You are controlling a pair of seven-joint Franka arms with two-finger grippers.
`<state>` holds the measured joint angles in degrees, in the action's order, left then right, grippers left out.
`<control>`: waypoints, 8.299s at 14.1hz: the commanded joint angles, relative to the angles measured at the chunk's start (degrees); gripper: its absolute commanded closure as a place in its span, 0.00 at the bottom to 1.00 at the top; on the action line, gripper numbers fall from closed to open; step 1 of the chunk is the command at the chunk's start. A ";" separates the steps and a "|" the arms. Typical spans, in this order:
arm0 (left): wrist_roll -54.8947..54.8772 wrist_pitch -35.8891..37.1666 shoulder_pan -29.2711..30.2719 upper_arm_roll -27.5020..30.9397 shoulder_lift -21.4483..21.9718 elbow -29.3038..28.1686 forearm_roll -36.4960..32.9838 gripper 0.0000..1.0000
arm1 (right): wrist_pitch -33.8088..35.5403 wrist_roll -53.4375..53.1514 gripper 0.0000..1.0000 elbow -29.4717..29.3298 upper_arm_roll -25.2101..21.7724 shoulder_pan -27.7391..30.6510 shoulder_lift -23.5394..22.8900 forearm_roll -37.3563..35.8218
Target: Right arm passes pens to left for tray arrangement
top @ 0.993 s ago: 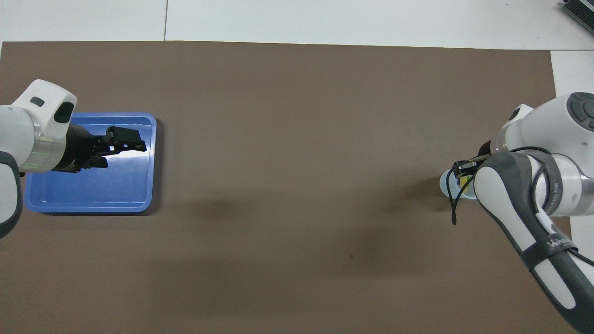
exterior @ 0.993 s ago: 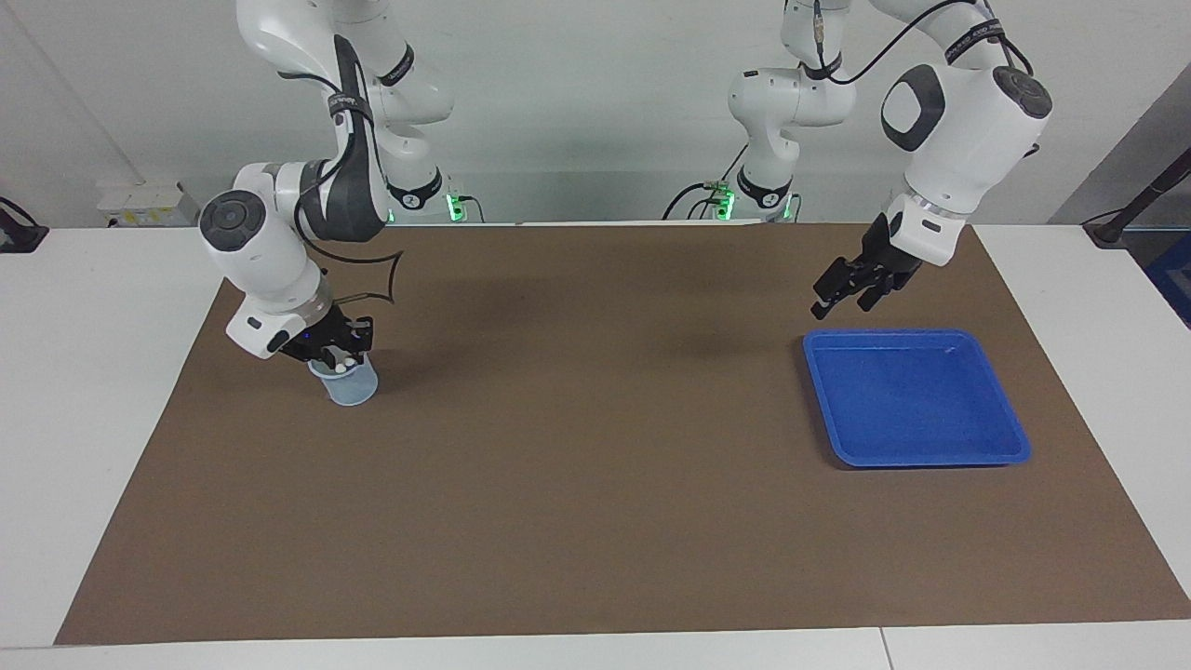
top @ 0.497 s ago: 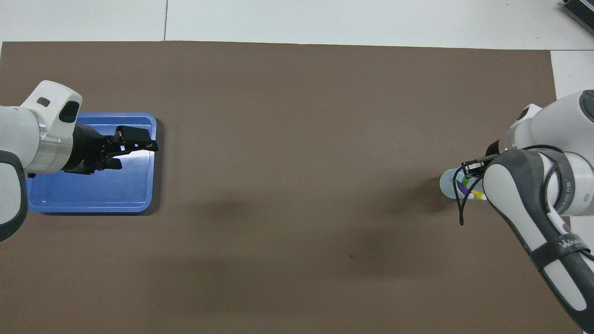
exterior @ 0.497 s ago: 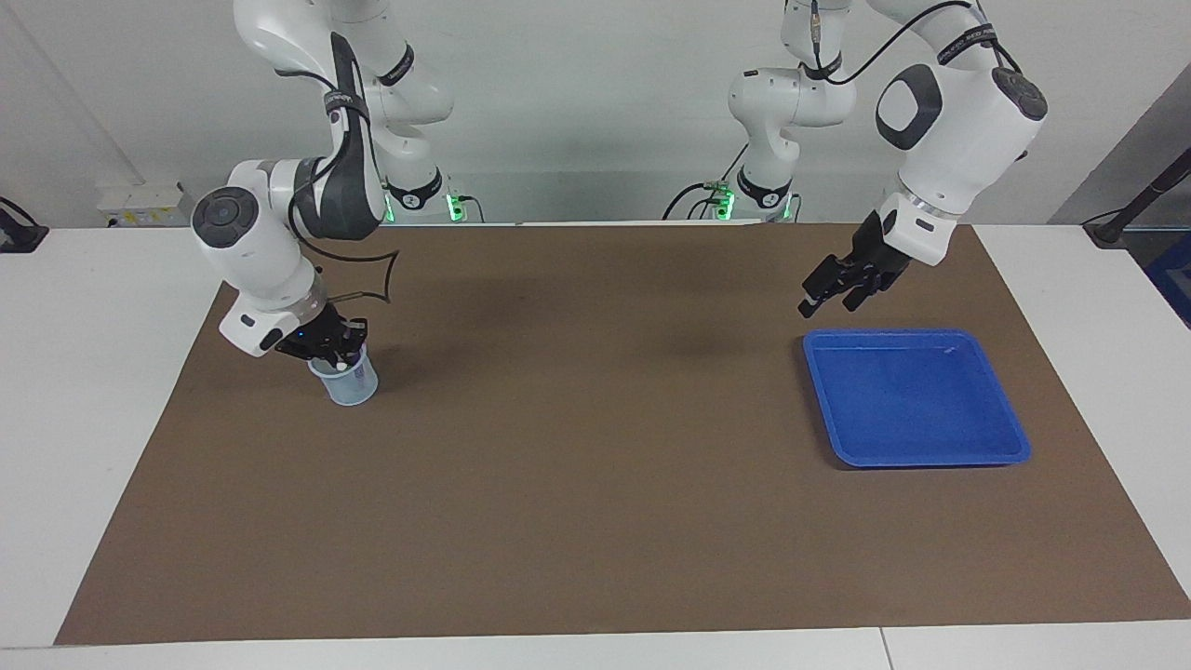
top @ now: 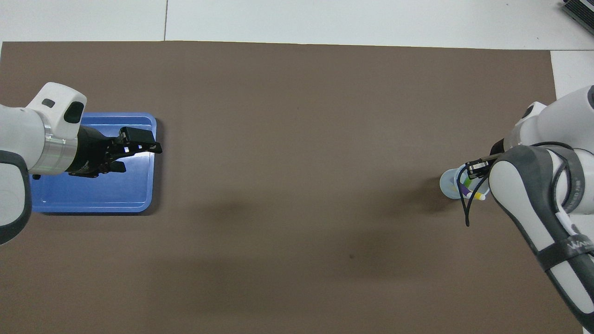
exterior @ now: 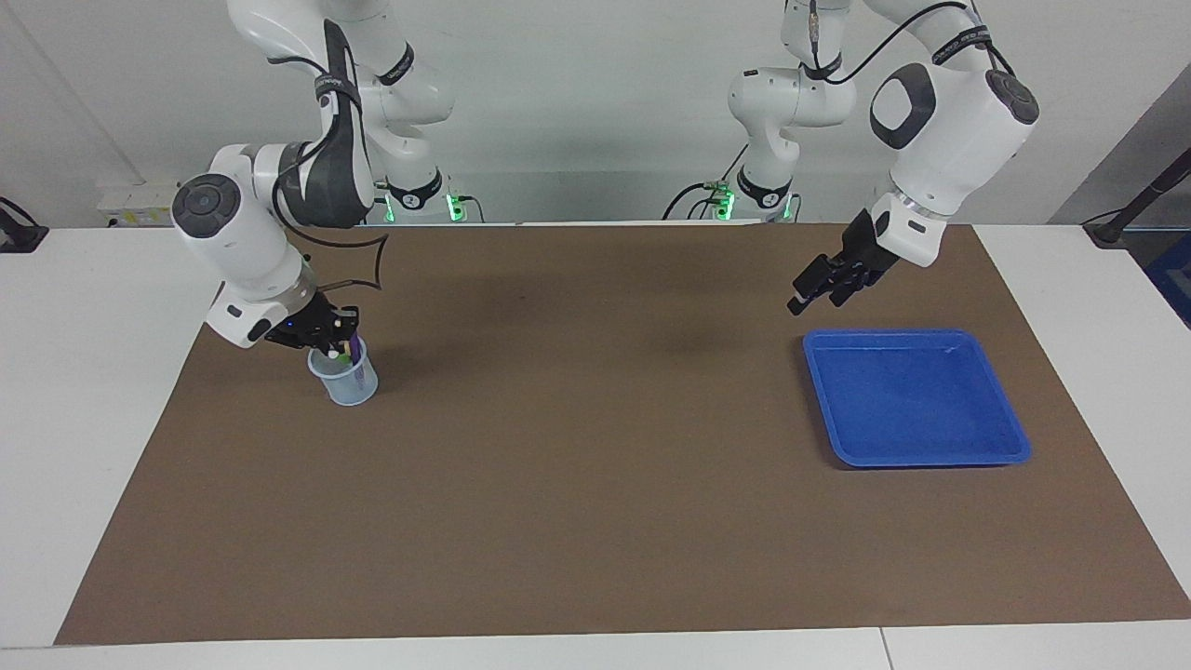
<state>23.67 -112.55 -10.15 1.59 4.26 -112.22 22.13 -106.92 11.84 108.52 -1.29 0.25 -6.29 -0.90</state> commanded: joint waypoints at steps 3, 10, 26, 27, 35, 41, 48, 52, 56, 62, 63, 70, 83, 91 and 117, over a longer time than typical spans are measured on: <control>5.58 -0.74 -2.41 0.70 3.91 -5.29 9.59 0.00 | 7.07 4.68 1.00 -7.78 0.59 -1.12 1.45 -2.62; 21.13 -12.42 -10.42 0.70 4.35 -8.45 14.43 0.00 | 11.91 4.52 1.00 -15.27 3.93 -1.83 3.64 4.19; 56.80 -21.80 -13.57 0.70 3.39 -8.10 22.78 0.00 | -39.11 -38.06 1.00 3.98 8.33 -20.53 9.28 36.75; 60.14 -24.71 -14.89 0.70 3.21 -8.36 22.78 0.01 | -43.24 -43.34 1.00 4.42 8.33 -22.72 9.19 36.93; 69.40 -30.80 -19.21 0.70 2.42 -7.49 22.87 0.02 | -48.03 -49.01 1.00 5.04 8.24 -25.82 9.10 36.93; 76.17 -38.18 -23.07 0.61 1.28 -7.22 22.96 0.03 | -48.21 -48.93 1.00 5.04 8.24 -25.82 9.01 36.93; 82.31 -43.88 -27.99 0.61 0.57 -7.31 22.96 0.07 | -47.50 -48.75 1.00 5.04 8.33 -26.35 9.19 36.93; 82.59 -44.86 -28.70 0.61 0.40 -7.31 22.96 0.19 | -47.59 -48.66 1.00 5.04 8.33 -26.35 9.10 36.85; 82.06 -45.13 -28.70 0.61 0.40 -7.22 22.87 0.58 | -47.68 -48.66 1.00 4.95 8.33 -26.35 9.01 36.93; 81.62 -44.77 -28.61 0.70 0.40 -7.13 22.69 1.00 | -47.41 -48.66 1.00 4.86 8.33 -26.35 8.92 36.85; 81.01 -44.77 -28.70 0.70 0.40 -7.13 22.52 1.00 | -47.41 -48.66 1.00 4.86 8.33 -26.35 8.92 36.85; 79.52 -43.81 -27.91 0.70 0.48 -6.43 22.52 1.00 | -45.66 -48.93 0.01 3.98 8.24 -25.82 8.75 36.93; 46.25 -21.44 -17.29 1.22 2.42 -5.82 22.52 1.00 | -15.54 -15.72 0.00 2.05 7.71 -11.24 10.15 21.77; 19.07 -5.32 -8.76 1.49 3.91 -5.55 10.68 1.00 | 0.66 3.43 0.00 7.39 7.80 -0.89 14.98 2.48; -28.58 -16.37 7.51 1.49 -13.13 -6.34 -16.77 1.00 | -11.29 -6.38 0.34 18.48 8.06 10.66 10.24 5.88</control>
<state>-3.04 -126.15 -3.74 3.50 -6.80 -118.57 6.36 -117.24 8.05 126.69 6.45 10.81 4.35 1.67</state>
